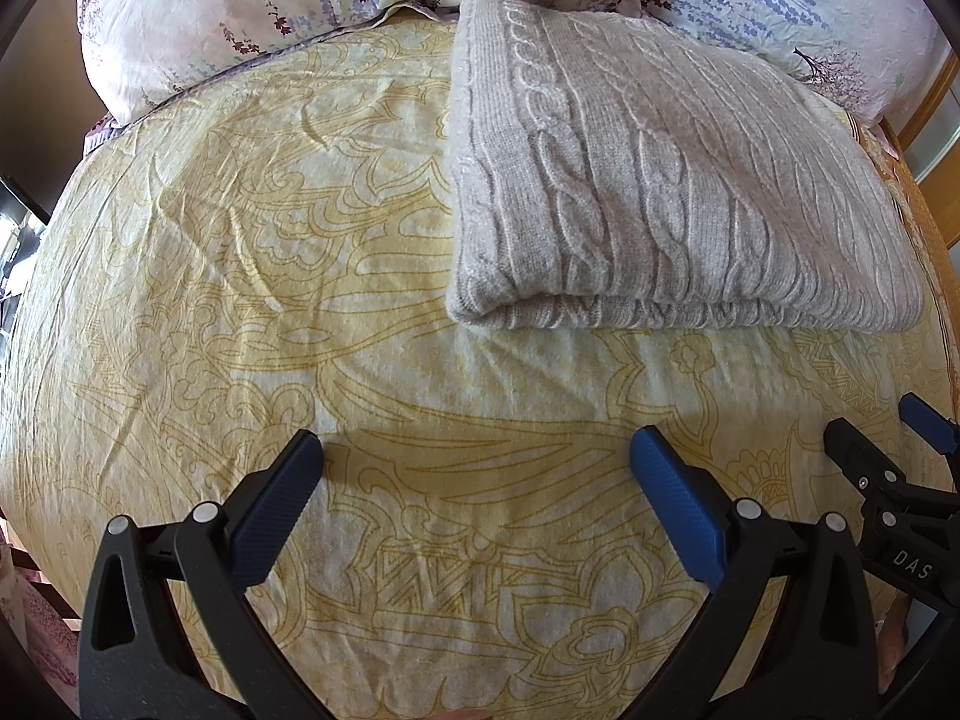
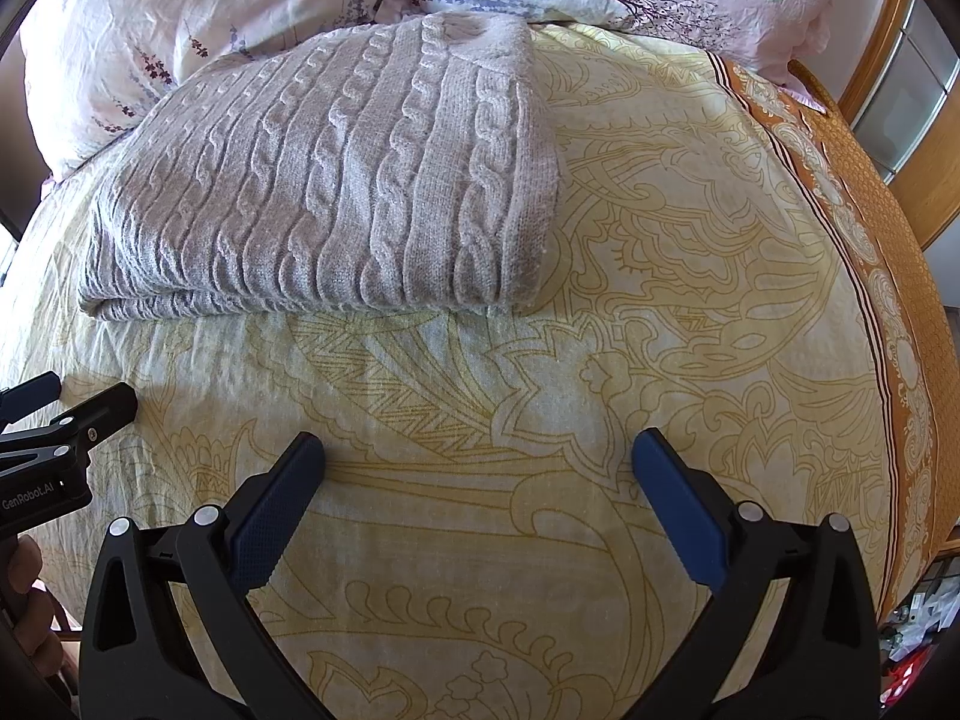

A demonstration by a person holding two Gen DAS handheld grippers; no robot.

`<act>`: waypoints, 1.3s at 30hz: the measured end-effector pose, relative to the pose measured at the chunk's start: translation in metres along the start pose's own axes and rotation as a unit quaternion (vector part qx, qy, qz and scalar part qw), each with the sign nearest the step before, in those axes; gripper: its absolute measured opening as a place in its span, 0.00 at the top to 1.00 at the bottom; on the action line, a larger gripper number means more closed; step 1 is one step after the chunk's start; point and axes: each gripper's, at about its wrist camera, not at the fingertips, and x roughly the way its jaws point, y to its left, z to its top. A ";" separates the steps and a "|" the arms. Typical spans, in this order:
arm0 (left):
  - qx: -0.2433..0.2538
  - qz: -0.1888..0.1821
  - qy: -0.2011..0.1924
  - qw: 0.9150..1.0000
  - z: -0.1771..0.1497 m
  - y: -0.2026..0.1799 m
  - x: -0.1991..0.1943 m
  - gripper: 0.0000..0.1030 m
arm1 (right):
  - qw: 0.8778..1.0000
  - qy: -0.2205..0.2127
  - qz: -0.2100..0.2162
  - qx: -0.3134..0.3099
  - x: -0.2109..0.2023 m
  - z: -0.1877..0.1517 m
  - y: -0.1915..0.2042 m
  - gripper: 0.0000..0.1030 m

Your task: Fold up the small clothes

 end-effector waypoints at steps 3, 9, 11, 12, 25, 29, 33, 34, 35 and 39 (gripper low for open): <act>-0.001 0.000 0.003 1.000 0.001 0.000 0.000 0.02 | 1.000 0.000 0.000 0.001 0.000 0.000 0.000 0.01; -0.001 0.000 0.003 1.000 0.001 0.000 0.001 0.02 | 1.000 0.000 -0.001 0.002 0.000 0.000 0.001 0.01; -0.001 0.000 0.003 1.000 0.001 0.000 0.001 0.02 | 1.000 0.000 -0.001 0.002 0.000 0.000 0.001 0.01; -0.001 0.000 0.003 1.000 0.001 0.000 0.001 0.02 | 1.000 0.000 -0.001 0.002 0.000 0.000 0.001 0.01; 0.000 0.000 0.003 1.000 0.001 0.000 0.001 0.02 | 1.000 0.000 -0.001 0.002 -0.001 -0.001 0.002 0.01; 0.000 0.000 0.003 1.000 0.001 0.001 0.001 0.02 | 1.000 0.000 -0.001 0.002 -0.001 -0.001 0.002 0.01; 0.000 0.000 0.003 1.000 0.001 0.000 0.001 0.02 | 1.000 0.000 -0.001 0.002 -0.001 -0.001 0.002 0.01; 0.000 0.000 0.003 1.000 0.001 0.000 0.001 0.02 | 1.000 0.000 -0.001 0.002 -0.001 -0.001 0.002 0.01; 0.000 0.000 0.003 1.000 0.001 0.000 0.001 0.02 | 1.000 0.000 -0.001 0.002 -0.001 -0.001 0.002 0.01; 0.000 0.000 0.003 1.000 0.001 0.000 0.001 0.02 | 1.000 0.000 -0.001 0.002 -0.001 -0.001 0.002 0.01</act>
